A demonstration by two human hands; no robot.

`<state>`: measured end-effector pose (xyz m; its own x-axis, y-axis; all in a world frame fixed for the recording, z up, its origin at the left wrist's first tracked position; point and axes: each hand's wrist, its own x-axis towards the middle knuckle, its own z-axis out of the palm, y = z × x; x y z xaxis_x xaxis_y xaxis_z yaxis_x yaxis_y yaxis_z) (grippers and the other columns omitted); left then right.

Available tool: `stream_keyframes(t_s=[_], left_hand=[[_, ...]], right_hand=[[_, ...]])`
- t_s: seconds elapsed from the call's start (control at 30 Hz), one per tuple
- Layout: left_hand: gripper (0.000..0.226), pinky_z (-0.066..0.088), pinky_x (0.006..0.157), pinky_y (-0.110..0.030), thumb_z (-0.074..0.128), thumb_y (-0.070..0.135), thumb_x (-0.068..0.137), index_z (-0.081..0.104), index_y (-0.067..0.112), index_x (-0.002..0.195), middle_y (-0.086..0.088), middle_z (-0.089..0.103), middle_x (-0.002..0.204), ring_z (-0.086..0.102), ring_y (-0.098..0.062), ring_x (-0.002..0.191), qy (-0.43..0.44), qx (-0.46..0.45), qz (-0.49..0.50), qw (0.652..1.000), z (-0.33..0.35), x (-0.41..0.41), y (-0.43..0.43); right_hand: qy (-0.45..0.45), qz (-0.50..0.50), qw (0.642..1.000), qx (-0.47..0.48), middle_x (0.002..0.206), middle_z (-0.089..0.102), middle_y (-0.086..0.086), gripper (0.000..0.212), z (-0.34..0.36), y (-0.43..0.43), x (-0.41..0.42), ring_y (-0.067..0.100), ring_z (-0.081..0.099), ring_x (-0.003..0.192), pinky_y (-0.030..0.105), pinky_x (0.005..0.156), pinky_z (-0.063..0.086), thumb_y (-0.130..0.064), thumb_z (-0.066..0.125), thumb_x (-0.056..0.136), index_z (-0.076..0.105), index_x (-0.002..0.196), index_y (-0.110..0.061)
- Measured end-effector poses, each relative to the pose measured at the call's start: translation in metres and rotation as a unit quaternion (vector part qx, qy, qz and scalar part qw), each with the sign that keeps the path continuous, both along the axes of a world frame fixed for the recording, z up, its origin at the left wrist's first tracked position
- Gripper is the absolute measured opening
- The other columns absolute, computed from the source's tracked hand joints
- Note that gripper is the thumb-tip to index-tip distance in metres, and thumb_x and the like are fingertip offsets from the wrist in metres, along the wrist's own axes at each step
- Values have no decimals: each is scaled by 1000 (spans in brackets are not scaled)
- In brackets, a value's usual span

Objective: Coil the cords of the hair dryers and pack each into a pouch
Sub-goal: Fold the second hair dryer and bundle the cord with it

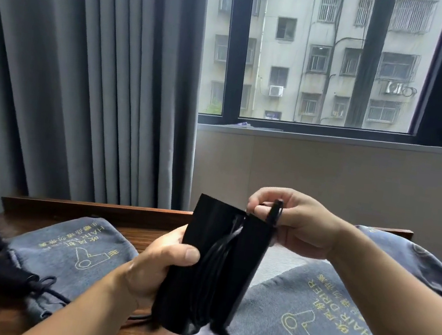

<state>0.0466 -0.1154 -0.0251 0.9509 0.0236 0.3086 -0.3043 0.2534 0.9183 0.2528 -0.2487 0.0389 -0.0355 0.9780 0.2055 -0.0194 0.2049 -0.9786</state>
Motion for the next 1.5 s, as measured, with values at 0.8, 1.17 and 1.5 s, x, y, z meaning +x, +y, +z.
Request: stream_keyframes(t_s=[0.8, 1.17, 1.5], left_hand=[[55, 52, 103, -54, 58, 64, 86, 70, 22, 119, -4, 75, 115, 70, -25, 111, 136, 30, 322, 936, -39, 78, -62], [61, 48, 101, -31, 45, 78, 85, 70, 32, 116, 11, 66, 125, 60, -12, 118, 131, 743, 189, 629, -72, 47, -4], [36, 52, 83, -34, 63, 58, 91, 68, 22, 94, -2, 69, 94, 63, -25, 94, 244, 723, 235, 603, -45, 47, -25]], right_hand=[[100, -373, 921, 53, 113, 73, 18, 58, -104, -43, -30, 35, 72, 105, 47, 90, 58, -13, 88, 67, 66, 120, -12], [177, -398, 900, 38, 117, 71, 20, 73, -103, -95, 10, 25, 73, 94, 32, 69, 60, -21, 85, 64, 59, 130, -5], [140, -329, 934, 7, 111, 73, 22, 56, -106, -102, -10, 32, 73, 93, 34, 70, 60, -15, 75, 69, 64, 123, -6]])
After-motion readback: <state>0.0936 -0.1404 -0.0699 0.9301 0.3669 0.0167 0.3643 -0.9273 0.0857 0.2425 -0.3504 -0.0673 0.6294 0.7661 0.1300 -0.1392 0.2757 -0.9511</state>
